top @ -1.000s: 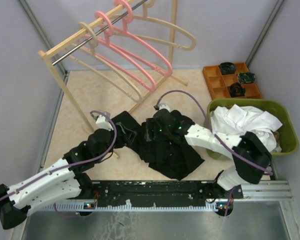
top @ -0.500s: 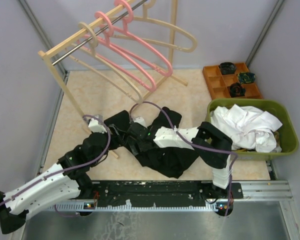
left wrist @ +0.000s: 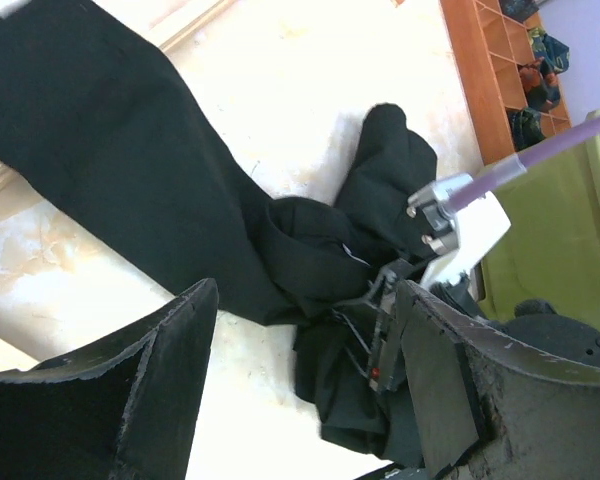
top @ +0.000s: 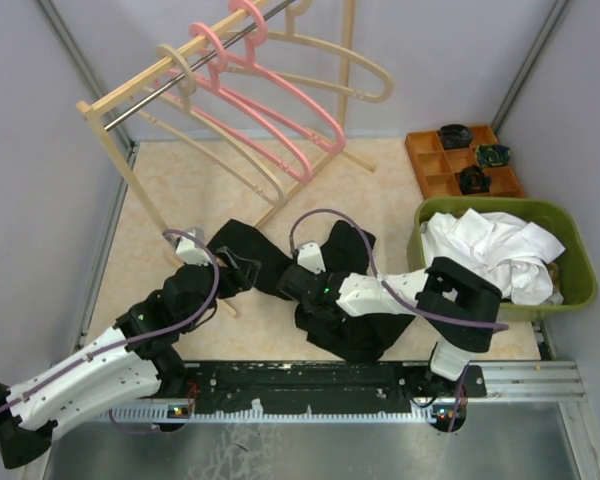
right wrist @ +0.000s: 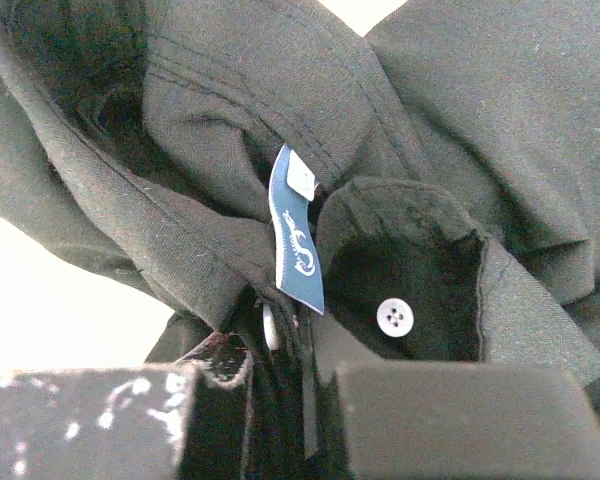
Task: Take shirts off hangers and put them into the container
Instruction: Pick up the shirt from the center of the board, then place the shirt in the bin.
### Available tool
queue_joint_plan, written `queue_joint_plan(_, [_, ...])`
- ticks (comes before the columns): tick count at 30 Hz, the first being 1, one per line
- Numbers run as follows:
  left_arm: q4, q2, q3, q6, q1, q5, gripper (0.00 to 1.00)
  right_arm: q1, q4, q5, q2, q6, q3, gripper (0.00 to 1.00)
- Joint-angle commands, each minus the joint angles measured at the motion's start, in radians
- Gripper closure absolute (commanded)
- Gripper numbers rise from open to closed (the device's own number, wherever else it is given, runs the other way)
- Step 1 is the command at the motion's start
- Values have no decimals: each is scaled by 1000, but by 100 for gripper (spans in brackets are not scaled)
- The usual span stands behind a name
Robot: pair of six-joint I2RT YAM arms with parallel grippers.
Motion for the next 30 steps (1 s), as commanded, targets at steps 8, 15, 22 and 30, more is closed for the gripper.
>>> queue_joint_plan(8, [26, -6, 15, 2, -5, 13, 22, -3, -197, 192, -656, 109, -139, 100])
queue_joint_plan(15, [53, 13, 5, 1, -4, 30, 22, -5, -365, 438, -1087, 78, -35, 100])
queue_joint_plan(22, [91, 41, 0, 5, -5, 62, 22, -5, -400, 790, -1178, -317, 129, 100])
queue_joint_plan(30, [110, 80, 11, 6, -5, 98, 22, -34, 202, 946, -1017, -1241, 155, 100])
